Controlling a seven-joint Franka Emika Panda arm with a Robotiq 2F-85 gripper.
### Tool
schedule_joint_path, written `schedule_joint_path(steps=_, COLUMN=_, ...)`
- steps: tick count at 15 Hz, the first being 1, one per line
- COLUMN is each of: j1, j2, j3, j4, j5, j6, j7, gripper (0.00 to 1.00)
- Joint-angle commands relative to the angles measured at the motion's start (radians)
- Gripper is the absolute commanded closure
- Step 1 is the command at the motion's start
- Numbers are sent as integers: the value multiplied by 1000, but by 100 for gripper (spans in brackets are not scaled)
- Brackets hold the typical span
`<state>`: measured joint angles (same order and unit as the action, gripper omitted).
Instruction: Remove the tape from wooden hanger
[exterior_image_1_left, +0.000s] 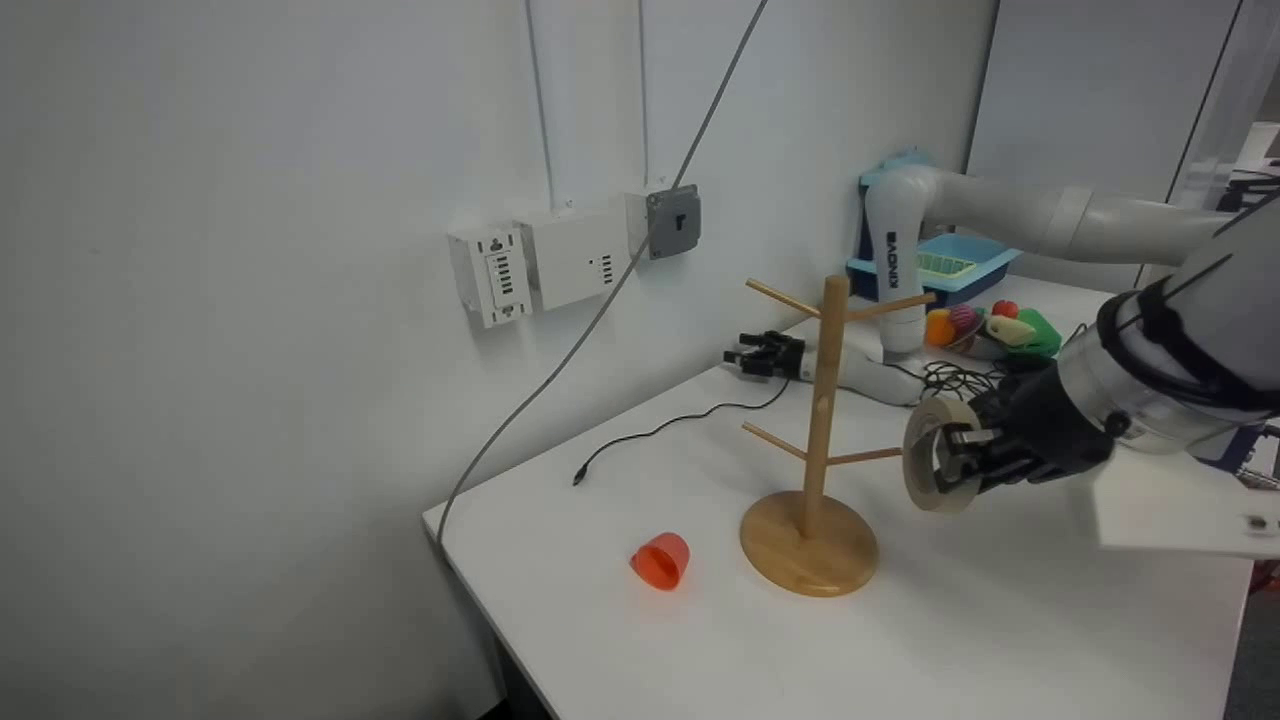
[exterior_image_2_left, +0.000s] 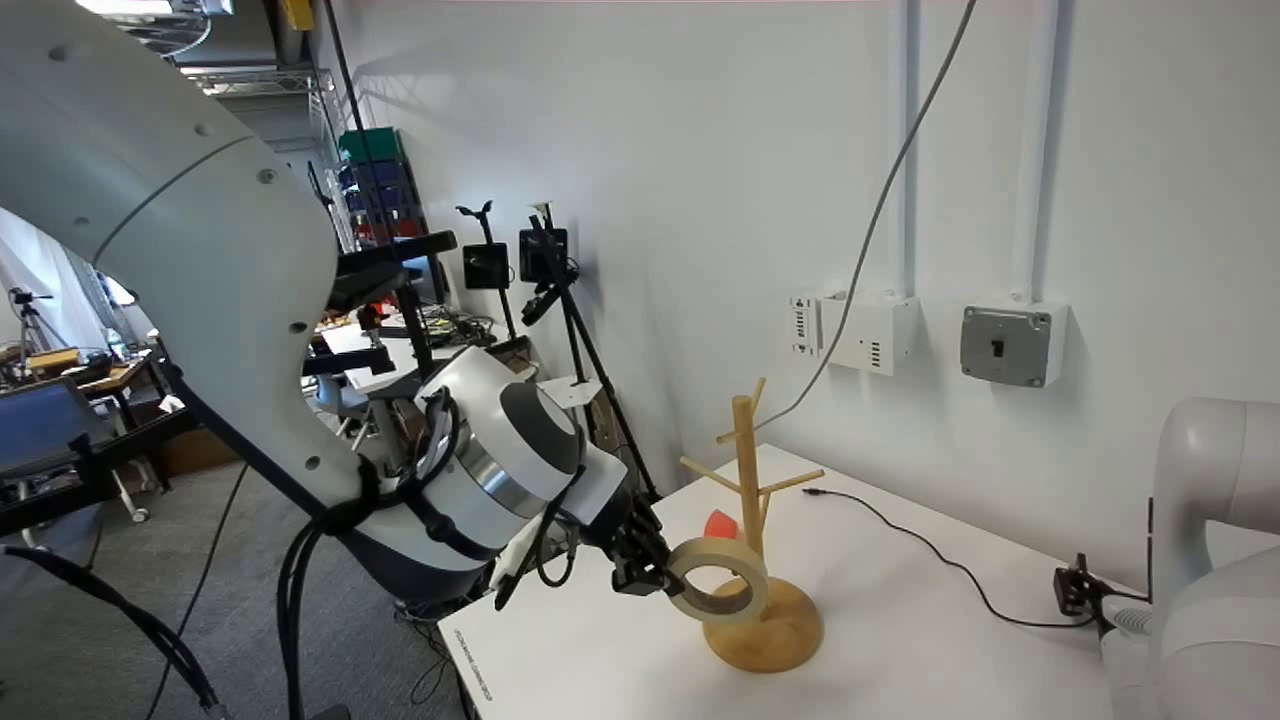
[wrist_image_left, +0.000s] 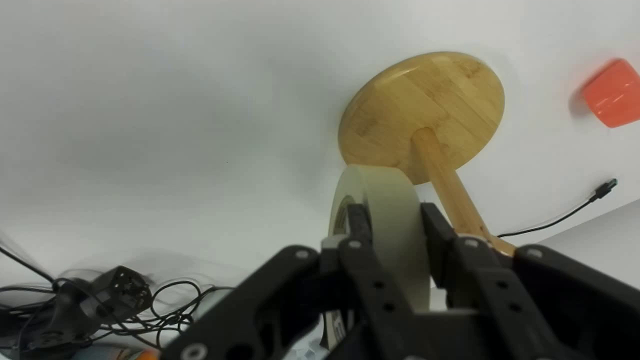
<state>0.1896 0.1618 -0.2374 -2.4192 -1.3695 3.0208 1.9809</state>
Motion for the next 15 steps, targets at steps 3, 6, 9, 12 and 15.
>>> schedule_joint_path(steps=3, j1=12, j2=-55, j3=-1, j4=-38, j5=-13, j6=-73, j7=85, gripper=92)
schedule_joint_path(steps=6, j1=12, j2=-61, j3=5, j4=-50, j5=4, j6=-99, j7=99, gripper=92)
schedule_joint_path(steps=9, j1=11, j2=-64, j3=12, j4=-59, j5=21, j6=-115, j7=124, gripper=92)
schedule_joint_path(steps=12, j1=12, j2=-64, j3=19, j4=-67, j5=42, j6=-123, j7=161, gripper=92)
schedule_joint_path(steps=15, j1=19, j2=-68, j3=21, j4=-57, j5=14, j6=-158, j7=248, gripper=92)
